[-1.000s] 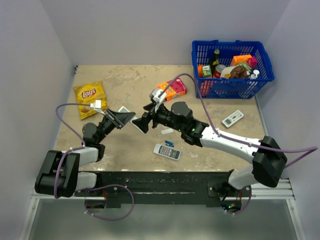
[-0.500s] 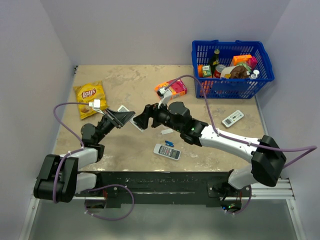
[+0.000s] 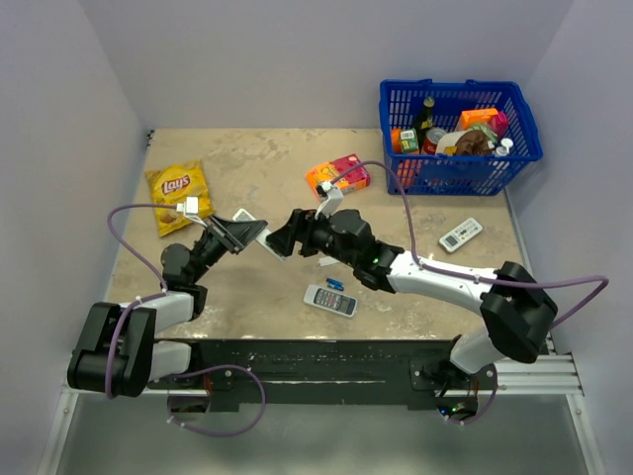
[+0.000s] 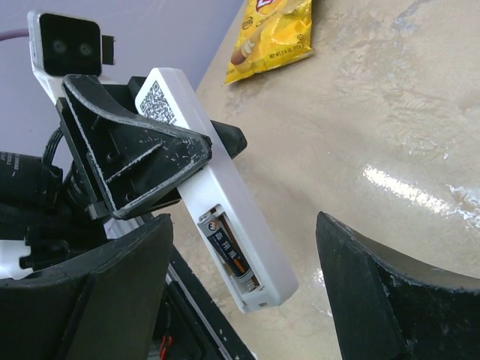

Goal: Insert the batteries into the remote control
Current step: Load the battery into the remote control.

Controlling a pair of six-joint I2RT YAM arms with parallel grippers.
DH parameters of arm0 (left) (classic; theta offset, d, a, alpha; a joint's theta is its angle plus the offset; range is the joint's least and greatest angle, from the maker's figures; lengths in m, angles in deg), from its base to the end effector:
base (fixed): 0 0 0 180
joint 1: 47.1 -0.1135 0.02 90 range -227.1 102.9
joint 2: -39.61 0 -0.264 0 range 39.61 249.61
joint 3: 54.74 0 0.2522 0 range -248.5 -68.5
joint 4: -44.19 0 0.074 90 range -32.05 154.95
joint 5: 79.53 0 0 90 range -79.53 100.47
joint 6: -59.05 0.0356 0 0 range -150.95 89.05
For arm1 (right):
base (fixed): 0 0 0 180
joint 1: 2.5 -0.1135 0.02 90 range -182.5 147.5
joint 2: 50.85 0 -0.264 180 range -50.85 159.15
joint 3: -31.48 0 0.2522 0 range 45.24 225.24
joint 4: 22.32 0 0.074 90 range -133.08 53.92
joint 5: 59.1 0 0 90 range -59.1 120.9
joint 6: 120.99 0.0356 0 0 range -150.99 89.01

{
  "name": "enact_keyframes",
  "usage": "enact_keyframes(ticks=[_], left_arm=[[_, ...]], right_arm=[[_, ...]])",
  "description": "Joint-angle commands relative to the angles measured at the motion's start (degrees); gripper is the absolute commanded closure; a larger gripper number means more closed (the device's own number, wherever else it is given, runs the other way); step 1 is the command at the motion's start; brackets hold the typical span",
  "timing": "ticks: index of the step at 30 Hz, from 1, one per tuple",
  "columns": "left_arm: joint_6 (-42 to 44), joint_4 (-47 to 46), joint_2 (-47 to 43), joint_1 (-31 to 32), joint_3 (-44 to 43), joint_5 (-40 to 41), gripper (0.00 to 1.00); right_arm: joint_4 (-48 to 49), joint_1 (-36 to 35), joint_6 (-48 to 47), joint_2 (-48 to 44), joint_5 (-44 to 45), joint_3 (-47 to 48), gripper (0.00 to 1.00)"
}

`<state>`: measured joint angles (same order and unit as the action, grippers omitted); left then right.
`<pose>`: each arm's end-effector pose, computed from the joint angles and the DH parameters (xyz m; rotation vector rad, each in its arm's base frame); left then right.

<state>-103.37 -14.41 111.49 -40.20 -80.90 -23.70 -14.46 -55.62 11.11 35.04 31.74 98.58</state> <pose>0.2109 -0.0457 0.2069 -0.3183 1.5403 -1.5223 0.2089 0.2776 0.2748 -0.1729 1.9136 1.1617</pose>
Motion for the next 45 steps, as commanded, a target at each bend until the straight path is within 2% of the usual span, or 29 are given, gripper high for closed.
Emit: enact_keyframes(ticks=[1,45], left_arm=[[-0.53,-26.78,0.02,0.22,0.27,0.86,1.00],[0.26,-27.40,-2.18,0.22,-0.34,1.57,1.00]], right_arm=[[5.18,0.39,2.89,0.16,2.15,-0.87,0.21],[9.57,0.65,5.62,4.11,-0.67,-2.45,0.25]])
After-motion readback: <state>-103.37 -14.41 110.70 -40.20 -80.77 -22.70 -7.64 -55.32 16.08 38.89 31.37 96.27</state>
